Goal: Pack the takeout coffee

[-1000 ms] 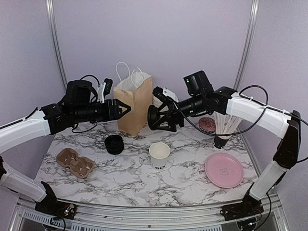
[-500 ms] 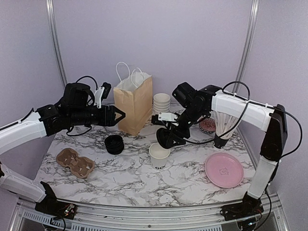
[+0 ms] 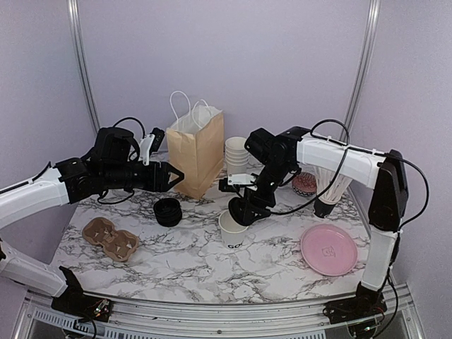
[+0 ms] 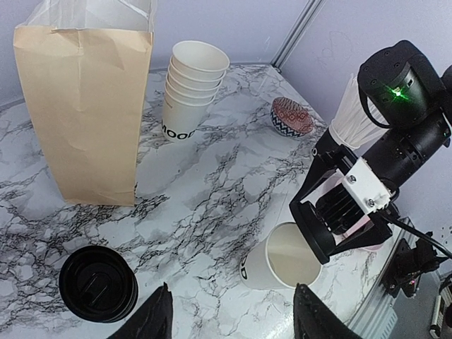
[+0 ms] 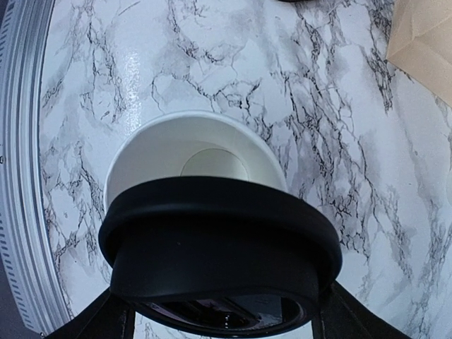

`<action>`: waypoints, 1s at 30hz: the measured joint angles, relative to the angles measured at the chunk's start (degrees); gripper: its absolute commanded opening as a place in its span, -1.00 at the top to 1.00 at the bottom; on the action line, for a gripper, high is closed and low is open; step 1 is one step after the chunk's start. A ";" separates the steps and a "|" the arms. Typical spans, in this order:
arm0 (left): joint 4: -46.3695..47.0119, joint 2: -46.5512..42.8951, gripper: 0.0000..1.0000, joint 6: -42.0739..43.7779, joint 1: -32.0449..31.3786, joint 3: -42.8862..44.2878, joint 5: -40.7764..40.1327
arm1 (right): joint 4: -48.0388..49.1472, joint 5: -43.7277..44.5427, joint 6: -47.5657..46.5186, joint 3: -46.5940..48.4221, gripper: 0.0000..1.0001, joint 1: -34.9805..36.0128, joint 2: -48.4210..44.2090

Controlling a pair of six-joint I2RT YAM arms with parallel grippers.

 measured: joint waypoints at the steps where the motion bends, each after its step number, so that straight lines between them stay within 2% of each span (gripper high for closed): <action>1: 0.00 -0.11 -0.17 0.13 0.00 -0.07 0.00 | -0.42 -0.02 -0.09 0.31 -0.43 0.00 0.37; 30: 0.31 -0.39 -0.17 0.24 0.00 -1.86 0.96 | -4.09 -1.79 -0.37 4.20 -0.46 1.31 2.93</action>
